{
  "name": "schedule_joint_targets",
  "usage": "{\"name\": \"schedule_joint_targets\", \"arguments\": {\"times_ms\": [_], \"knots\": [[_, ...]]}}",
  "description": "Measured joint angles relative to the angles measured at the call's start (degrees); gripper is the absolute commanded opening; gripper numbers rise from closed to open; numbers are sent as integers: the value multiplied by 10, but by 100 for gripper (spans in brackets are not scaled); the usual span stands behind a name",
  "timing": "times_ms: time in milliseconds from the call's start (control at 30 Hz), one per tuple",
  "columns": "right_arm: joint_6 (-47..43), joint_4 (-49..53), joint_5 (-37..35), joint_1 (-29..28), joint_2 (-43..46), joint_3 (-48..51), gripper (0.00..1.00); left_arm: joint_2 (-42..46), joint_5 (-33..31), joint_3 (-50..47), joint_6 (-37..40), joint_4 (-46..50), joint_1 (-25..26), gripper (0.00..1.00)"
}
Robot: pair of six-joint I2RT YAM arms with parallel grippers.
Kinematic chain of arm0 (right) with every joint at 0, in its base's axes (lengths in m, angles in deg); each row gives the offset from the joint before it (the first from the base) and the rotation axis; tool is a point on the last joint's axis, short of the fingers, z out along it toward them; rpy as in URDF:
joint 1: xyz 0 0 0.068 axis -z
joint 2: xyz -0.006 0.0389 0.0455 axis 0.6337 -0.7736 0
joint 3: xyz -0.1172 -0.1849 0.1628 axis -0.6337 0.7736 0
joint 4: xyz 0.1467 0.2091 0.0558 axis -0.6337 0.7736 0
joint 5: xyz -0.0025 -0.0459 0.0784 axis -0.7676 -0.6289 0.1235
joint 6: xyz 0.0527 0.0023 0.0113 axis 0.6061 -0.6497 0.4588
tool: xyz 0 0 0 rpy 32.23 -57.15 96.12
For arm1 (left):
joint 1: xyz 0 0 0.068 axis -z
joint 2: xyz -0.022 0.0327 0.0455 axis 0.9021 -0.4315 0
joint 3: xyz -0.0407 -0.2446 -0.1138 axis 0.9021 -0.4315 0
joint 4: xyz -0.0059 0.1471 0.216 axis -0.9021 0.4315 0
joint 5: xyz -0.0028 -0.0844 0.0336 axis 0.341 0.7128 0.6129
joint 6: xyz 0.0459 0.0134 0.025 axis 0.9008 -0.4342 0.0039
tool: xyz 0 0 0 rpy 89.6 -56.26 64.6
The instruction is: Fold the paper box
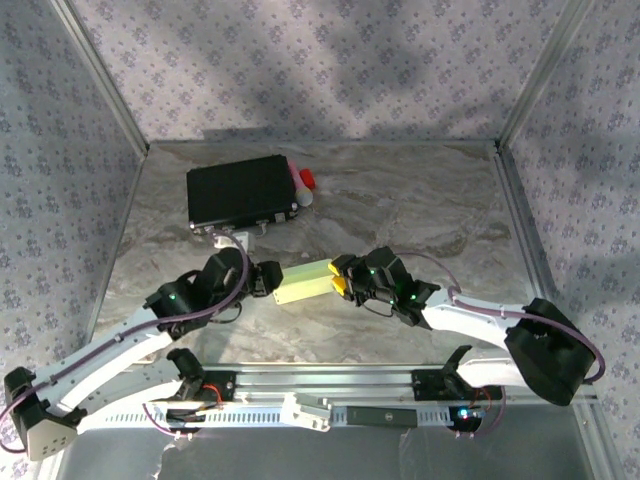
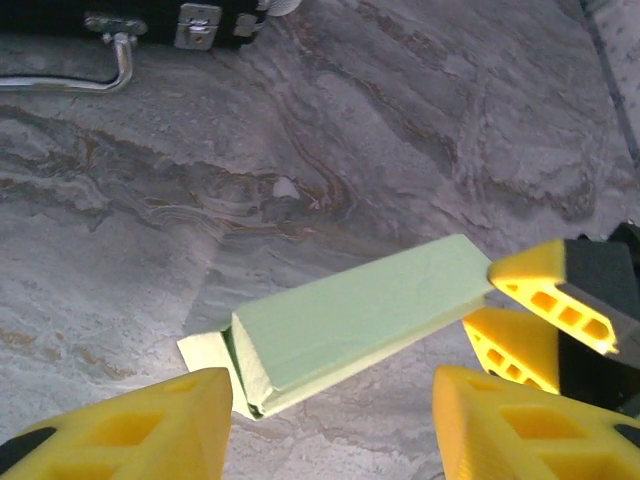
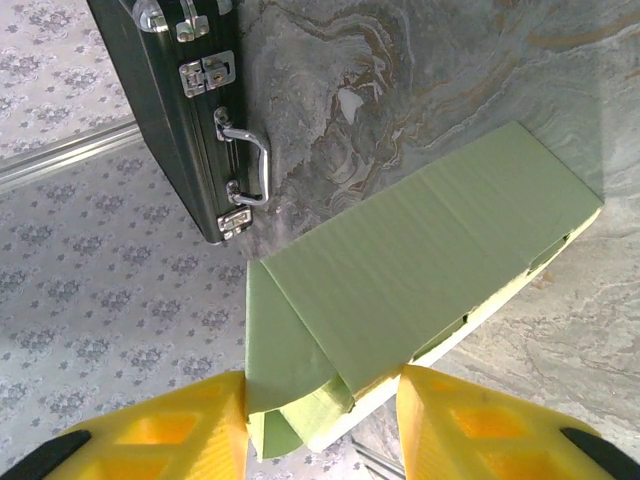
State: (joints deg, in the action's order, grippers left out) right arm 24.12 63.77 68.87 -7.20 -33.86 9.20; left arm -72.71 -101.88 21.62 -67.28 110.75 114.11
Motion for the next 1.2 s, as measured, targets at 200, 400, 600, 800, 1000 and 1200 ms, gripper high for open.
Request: {"name": "schedule_joint_targets", "arguments": {"times_ms": [200,400,600,800,1000,1200], "knots": [[0,-5,0,0,-5,0,40,-13,30,-55,-25,-21,-33,55],[0,-8,0,0,-9,0,39,6,66,-109,-48,-64,-81,54],[-3,-16,0,2,-15,0,37,6,92,-136,-64,-109,-99,53],[-5,-20,1,4,-19,0,35,33,100,-139,-79,-118,-99,53],[-5,-20,1,4,-21,0,31,53,99,-139,-94,-120,-99,48],[-5,-19,1,4,-21,0,30,-4,109,-141,-98,-149,-99,46]]}}
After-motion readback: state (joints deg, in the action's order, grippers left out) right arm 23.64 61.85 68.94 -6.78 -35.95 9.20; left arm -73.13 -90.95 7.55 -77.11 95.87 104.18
